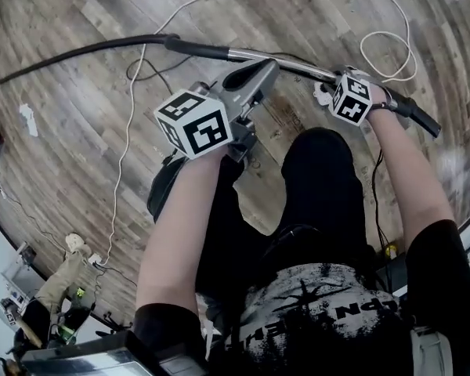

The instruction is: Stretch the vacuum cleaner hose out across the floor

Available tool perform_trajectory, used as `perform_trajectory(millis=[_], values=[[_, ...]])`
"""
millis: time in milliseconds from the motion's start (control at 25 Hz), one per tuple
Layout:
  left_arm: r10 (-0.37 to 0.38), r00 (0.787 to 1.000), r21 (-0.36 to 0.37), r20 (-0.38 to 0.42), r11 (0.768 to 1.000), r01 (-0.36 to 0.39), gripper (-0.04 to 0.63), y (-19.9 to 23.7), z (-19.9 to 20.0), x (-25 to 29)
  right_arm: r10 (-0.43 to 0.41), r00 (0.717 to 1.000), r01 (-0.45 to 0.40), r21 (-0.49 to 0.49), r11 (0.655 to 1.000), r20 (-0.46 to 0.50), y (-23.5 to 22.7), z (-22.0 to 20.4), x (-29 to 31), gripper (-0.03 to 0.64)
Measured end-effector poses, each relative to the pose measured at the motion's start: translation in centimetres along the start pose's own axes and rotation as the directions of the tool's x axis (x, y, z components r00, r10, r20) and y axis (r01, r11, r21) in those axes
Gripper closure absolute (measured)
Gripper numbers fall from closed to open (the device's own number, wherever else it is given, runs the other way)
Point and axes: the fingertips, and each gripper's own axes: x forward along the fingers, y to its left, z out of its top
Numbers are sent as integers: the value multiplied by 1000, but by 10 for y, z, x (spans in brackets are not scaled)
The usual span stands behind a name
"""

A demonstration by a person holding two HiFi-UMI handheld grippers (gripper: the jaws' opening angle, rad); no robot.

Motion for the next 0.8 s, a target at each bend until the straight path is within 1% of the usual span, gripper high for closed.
perform_trajectory(millis=[40,160,240,400,480,520,600,680,720,800], values=[[1,1000,25,-3,1000,-1,595,8,-4,5,-19,1000,19,9,1000,2,-8,-8,18,542],[6,1000,69,12,998,-7,595,27,-16,14,-65,998,64,24,998,21,-29,-26,57,551],[23,999,88,26,996,-25,595,35,-26,12,-89,995,89,-5,996,36,-40,-31,72,551],[83,994,67,67,994,-87,595,41,-32,6,-156,987,159,-88,983,44,-72,-32,92,551],[110,990,60,87,992,-115,595,40,-34,6,-172,984,176,-101,979,41,-84,-37,106,551],[126,988,67,93,989,-132,594,40,-36,6,-177,984,180,-101,978,38,-88,-40,113,552],[165,983,112,82,978,-174,594,40,-48,2,-179,983,181,-92,979,29,-88,-48,127,552],[208,977,167,41,963,-212,595,41,-67,-4,-169,985,170,-75,983,22,-78,-55,141,552],[227,974,184,18,956,-227,595,42,-77,-7,-160,987,161,-68,985,22,-71,-57,148,552],[252,968,197,-17,950,-244,595,44,-91,-8,-138,990,139,-64,988,22,-59,-58,162,552]])
